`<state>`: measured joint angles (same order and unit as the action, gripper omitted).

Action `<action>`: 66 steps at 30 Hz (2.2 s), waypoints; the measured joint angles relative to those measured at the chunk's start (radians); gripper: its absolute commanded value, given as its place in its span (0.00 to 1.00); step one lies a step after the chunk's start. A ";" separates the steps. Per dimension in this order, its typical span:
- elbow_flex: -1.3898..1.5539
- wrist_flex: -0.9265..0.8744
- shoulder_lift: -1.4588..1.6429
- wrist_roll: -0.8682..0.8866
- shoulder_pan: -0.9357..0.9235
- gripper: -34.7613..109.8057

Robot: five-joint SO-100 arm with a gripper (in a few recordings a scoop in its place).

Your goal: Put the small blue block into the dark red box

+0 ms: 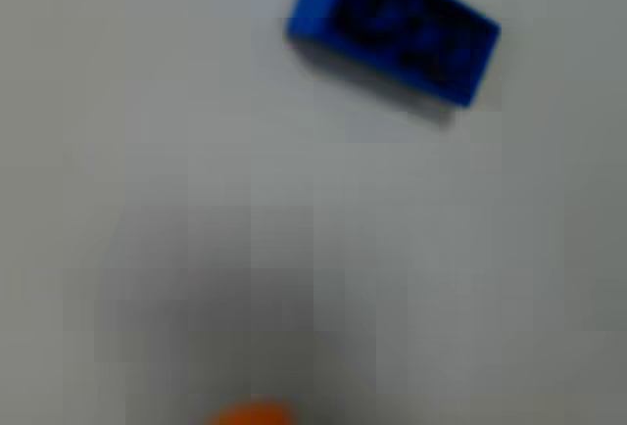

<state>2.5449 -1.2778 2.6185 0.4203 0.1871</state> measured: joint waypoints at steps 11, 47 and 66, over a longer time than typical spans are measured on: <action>-0.687 -0.273 -0.669 0.716 -0.057 0.37; -0.531 0.069 -0.930 2.121 0.106 0.43; -0.617 0.091 -1.028 2.117 0.103 0.43</action>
<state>1.9282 -1.1873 1.5907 2.5372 0.2899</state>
